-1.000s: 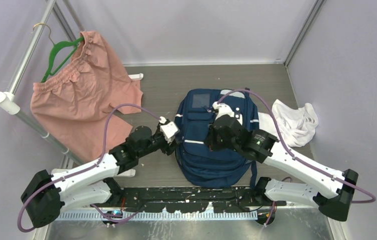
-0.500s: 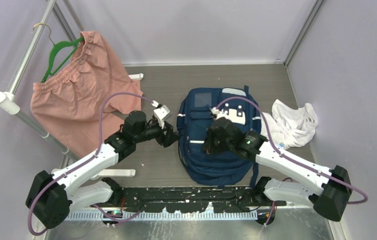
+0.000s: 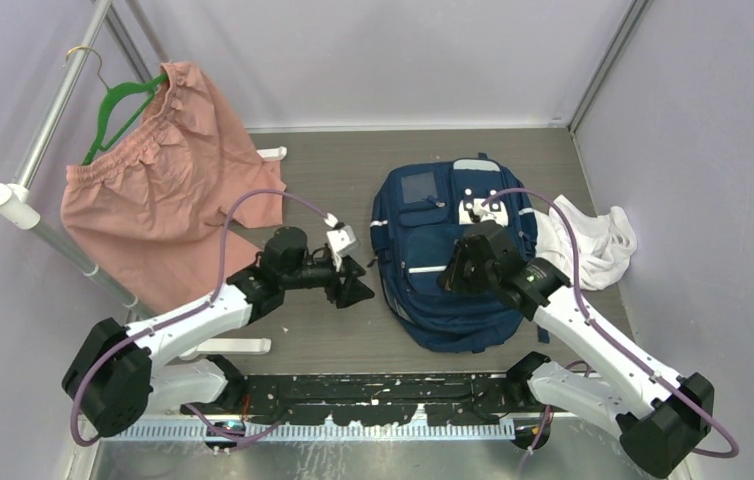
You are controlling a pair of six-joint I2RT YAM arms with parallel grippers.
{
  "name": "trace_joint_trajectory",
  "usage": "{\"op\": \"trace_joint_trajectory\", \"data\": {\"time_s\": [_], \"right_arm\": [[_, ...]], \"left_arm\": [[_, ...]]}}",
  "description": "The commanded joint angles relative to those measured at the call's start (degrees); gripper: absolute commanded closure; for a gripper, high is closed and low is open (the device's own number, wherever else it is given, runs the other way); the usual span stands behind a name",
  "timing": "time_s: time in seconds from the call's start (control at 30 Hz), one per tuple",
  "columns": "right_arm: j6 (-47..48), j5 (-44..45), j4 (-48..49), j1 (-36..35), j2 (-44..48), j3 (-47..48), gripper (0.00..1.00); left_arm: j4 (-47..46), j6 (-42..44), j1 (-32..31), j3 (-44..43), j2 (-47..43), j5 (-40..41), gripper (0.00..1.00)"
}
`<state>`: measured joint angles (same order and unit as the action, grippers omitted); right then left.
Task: Pack the student bag
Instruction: Adjust the student bag at the center of the board.
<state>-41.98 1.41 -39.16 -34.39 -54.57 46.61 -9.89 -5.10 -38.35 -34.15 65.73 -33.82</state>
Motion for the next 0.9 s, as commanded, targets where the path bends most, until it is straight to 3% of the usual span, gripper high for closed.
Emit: {"op": "trace_joint_trajectory", "data": {"time_s": [0.0,0.17,0.27,0.53,0.73,0.87], "right_arm": [[1.27,1.72,-3.77,0.53,3.58,3.11,0.99],[2.03,2.15,-5.56,0.55,4.26,4.73,0.98],[1.68,1.56,-5.16,0.50,4.77,3.93,0.98],[2.15,0.40,-4.12,0.55,5.23,2.97,0.95],[2.60,-0.62,-3.17,0.51,3.13,2.70,0.95],[2.47,-0.62,-2.50,0.51,3.22,2.52,0.90]], "left_arm": [[-2.62,11.93,-4.70,-3.46,3.50,3.39,0.42],[-5.89,12.01,-5.98,-8.70,11.68,4.89,0.52],[-14.83,8.06,-6.04,-7.36,14.72,4.58,0.52],[-24.98,-4.01,-7.71,-6.49,20.25,4.95,0.48],[-24.92,-2.49,-11.30,-5.89,20.80,11.70,0.49],[-23.84,-2.28,-11.40,-6.30,21.18,17.28,0.56]]}}
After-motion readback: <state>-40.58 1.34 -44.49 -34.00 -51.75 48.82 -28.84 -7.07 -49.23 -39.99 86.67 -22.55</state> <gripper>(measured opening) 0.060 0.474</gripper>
